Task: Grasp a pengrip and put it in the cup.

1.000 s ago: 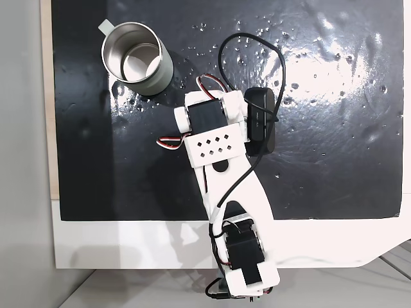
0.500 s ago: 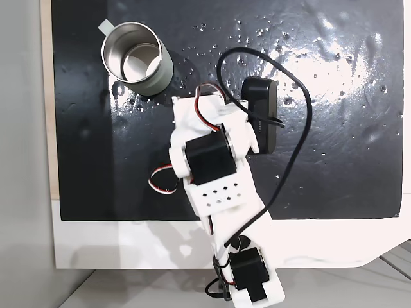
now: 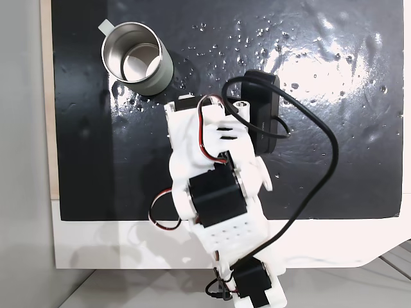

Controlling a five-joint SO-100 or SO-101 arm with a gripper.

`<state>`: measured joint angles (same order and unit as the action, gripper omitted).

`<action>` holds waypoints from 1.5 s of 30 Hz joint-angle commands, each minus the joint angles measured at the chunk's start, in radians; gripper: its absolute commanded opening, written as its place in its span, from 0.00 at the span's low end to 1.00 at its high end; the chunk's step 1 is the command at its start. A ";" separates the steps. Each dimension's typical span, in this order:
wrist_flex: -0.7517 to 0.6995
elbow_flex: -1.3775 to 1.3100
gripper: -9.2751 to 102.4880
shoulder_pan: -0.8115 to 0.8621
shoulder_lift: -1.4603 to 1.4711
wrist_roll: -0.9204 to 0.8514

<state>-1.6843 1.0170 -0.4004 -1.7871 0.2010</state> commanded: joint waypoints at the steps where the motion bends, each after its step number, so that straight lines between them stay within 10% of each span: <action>1: -0.003 -0.126 0.08 0.011 0.051 -0.025; 45: 0.137 -0.736 0.09 -0.163 0.739 -0.077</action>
<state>-1.5769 0.3436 -0.5906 -1.0278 0.1427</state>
